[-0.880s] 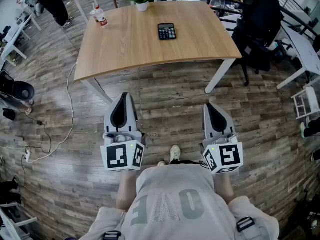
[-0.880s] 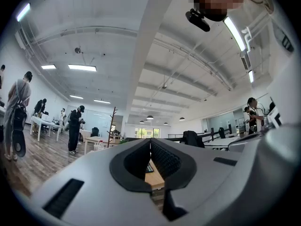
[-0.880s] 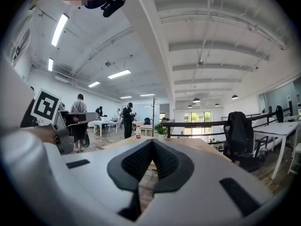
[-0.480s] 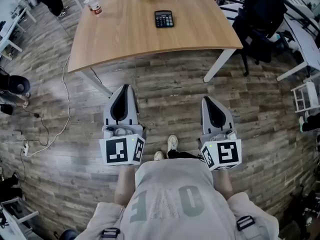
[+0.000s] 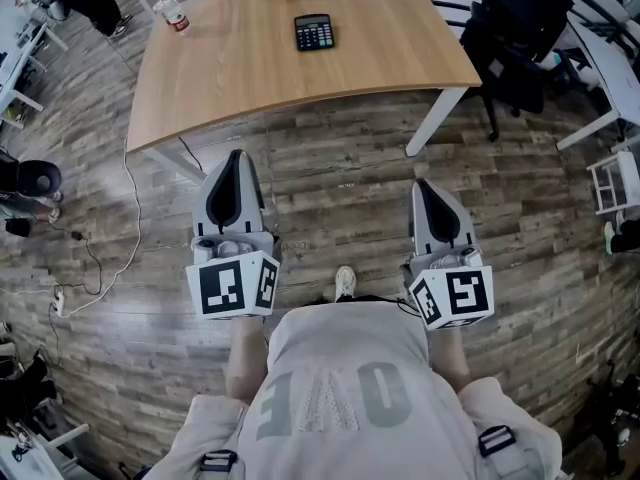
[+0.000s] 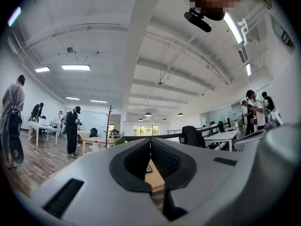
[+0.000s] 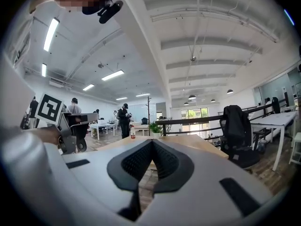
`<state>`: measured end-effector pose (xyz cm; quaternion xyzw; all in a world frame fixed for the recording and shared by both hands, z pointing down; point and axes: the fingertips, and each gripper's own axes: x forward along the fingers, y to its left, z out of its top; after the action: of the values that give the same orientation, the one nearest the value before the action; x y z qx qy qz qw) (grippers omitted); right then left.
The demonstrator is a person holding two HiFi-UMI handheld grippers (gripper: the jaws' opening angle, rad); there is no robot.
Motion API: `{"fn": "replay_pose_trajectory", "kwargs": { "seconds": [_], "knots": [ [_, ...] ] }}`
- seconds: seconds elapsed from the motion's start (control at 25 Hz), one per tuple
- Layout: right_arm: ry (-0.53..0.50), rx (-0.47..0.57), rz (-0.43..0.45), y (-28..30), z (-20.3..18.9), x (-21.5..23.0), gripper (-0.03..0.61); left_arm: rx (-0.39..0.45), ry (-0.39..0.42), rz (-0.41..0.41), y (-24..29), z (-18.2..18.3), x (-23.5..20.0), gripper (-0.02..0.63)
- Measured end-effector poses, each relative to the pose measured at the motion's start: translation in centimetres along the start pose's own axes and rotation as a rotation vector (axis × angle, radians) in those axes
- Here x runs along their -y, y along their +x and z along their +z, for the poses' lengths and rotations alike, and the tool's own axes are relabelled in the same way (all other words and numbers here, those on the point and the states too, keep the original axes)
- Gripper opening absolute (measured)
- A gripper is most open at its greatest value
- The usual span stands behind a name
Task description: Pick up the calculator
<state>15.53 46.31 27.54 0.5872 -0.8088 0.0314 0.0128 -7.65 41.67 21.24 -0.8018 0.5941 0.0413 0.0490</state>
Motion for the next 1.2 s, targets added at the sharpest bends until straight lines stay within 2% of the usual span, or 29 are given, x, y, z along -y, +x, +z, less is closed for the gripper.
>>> {"fn": "replay_pose_trajectory", "kwargs": {
  "seconds": [0.24,0.48,0.68,0.96,1.08,1.2],
  "knots": [
    [0.006,-0.025,0.028,0.7,-1.3,1.8,0.018,-0.001,0.03,0.016,1.5,-0.5,1.4,0.009],
    [0.025,-0.046,0.073,1.4,-3.0,2.5,0.018,0.001,0.057,0.059,2.8,-0.7,1.0,0.009],
    [0.045,-0.072,0.038,3.0,-4.4,4.5,0.018,0.034,0.073,0.063,4.9,-1.0,0.9,0.009],
    [0.066,-0.048,-0.028,5.8,-4.5,7.6,0.018,0.071,0.085,0.037,10.5,-1.1,0.0,0.009],
    [0.082,-0.064,-0.064,8.2,-4.7,9.0,0.018,0.061,0.08,0.02,13.4,-1.7,-0.4,0.009],
    [0.092,-0.083,-0.058,11.4,-4.7,9.9,0.018,0.05,0.069,-0.004,16.0,-2.1,-0.8,0.009]
  ]
}}
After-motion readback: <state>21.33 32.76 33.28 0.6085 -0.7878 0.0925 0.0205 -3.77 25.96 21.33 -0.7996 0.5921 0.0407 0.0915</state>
